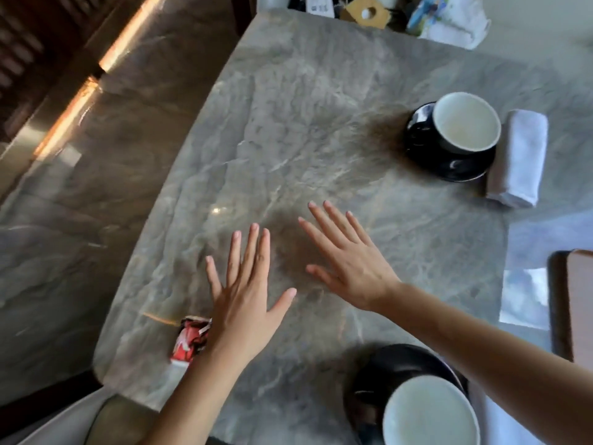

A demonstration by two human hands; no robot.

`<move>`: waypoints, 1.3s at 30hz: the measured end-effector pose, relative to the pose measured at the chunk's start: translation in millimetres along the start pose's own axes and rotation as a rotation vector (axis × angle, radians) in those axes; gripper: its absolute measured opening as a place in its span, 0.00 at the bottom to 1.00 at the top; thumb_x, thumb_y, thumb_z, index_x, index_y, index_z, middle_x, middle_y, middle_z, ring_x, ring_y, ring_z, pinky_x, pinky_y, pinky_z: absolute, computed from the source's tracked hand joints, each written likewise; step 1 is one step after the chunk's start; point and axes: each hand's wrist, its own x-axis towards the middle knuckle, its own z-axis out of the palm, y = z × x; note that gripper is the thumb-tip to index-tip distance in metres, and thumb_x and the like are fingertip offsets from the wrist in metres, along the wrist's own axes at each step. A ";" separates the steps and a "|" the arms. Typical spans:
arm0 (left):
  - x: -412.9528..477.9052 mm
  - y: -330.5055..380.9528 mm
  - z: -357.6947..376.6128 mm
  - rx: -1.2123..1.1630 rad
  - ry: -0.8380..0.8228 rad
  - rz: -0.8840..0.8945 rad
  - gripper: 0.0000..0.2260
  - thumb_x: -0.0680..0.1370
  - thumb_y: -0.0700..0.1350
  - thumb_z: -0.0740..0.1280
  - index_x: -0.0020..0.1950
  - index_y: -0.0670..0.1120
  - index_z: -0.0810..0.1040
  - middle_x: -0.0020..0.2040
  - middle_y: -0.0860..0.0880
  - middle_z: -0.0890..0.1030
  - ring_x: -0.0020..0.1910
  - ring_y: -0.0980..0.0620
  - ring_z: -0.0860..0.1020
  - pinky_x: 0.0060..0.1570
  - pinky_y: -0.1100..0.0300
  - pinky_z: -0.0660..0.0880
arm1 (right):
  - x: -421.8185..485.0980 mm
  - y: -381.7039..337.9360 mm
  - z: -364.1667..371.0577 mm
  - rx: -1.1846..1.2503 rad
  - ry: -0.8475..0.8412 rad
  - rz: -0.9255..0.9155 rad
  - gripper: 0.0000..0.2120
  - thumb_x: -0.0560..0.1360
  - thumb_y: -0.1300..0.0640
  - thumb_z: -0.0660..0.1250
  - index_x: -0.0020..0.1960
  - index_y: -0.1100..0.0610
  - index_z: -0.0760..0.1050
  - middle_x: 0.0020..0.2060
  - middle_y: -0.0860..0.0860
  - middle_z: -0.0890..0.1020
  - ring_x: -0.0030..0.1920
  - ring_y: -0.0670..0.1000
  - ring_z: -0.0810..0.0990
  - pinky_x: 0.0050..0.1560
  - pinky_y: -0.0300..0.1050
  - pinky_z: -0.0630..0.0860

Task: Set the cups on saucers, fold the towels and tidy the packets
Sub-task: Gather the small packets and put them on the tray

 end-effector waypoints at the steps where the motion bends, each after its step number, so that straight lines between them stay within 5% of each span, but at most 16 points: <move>1: -7.5 -9.7 -2.8 -0.006 0.001 -0.013 0.41 0.74 0.62 0.60 0.74 0.55 0.35 0.77 0.56 0.36 0.74 0.56 0.32 0.70 0.43 0.32 | 3.9 -7.4 2.3 -0.005 -0.029 -0.035 0.33 0.79 0.40 0.54 0.78 0.50 0.45 0.78 0.50 0.44 0.77 0.52 0.39 0.76 0.51 0.39; 6: -44.1 -47.2 -12.6 -0.064 0.012 -0.061 0.38 0.71 0.65 0.55 0.76 0.52 0.46 0.77 0.55 0.45 0.77 0.52 0.43 0.72 0.44 0.42 | 12.8 -45.9 17.0 0.049 -0.154 -0.133 0.36 0.77 0.36 0.55 0.77 0.51 0.48 0.77 0.48 0.45 0.77 0.50 0.42 0.76 0.50 0.41; 9: -64.2 -62.0 -15.2 -0.132 0.067 -0.124 0.33 0.72 0.56 0.63 0.74 0.46 0.61 0.76 0.49 0.59 0.74 0.46 0.61 0.67 0.46 0.60 | 13.1 -67.5 21.2 0.035 -0.194 -0.108 0.38 0.73 0.33 0.59 0.76 0.50 0.54 0.78 0.50 0.51 0.78 0.52 0.46 0.76 0.57 0.43; 12: -77.5 -66.2 -14.8 -0.162 0.126 -0.233 0.29 0.71 0.52 0.70 0.69 0.44 0.68 0.70 0.45 0.70 0.64 0.42 0.69 0.59 0.44 0.68 | 14.9 -80.4 15.6 0.048 -0.194 -0.070 0.36 0.70 0.35 0.64 0.73 0.48 0.61 0.77 0.52 0.55 0.77 0.53 0.49 0.75 0.58 0.46; 20: -73.5 -62.7 -13.3 -0.209 0.096 -0.270 0.20 0.65 0.47 0.76 0.53 0.46 0.76 0.54 0.45 0.72 0.53 0.42 0.70 0.48 0.50 0.69 | 8.0 -108.7 18.3 -0.087 -0.177 -0.024 0.32 0.70 0.39 0.67 0.68 0.51 0.64 0.70 0.51 0.63 0.69 0.55 0.62 0.72 0.50 0.55; 30: -63.4 -67.9 -7.3 -0.197 -0.008 -0.218 0.14 0.72 0.48 0.70 0.53 0.45 0.74 0.57 0.47 0.70 0.58 0.46 0.67 0.55 0.53 0.67 | 6.3 -118.7 9.4 0.176 -0.188 0.106 0.10 0.76 0.51 0.63 0.56 0.52 0.72 0.52 0.48 0.79 0.56 0.52 0.75 0.59 0.48 0.69; 33: -63.2 -66.7 -7.4 -0.254 -0.011 -0.198 0.11 0.72 0.45 0.70 0.51 0.44 0.74 0.55 0.47 0.71 0.56 0.46 0.69 0.55 0.50 0.68 | 3.8 -120.1 1.7 0.314 -0.247 0.092 0.12 0.77 0.53 0.63 0.59 0.49 0.74 0.51 0.50 0.79 0.53 0.53 0.77 0.50 0.51 0.75; 39: -64.2 -66.8 -9.9 -0.419 0.029 -0.180 0.08 0.70 0.40 0.70 0.45 0.45 0.72 0.45 0.50 0.72 0.48 0.48 0.70 0.45 0.55 0.65 | 0.8 -130.8 5.7 0.343 -0.261 0.093 0.18 0.76 0.52 0.64 0.65 0.45 0.69 0.56 0.47 0.79 0.53 0.52 0.79 0.49 0.47 0.76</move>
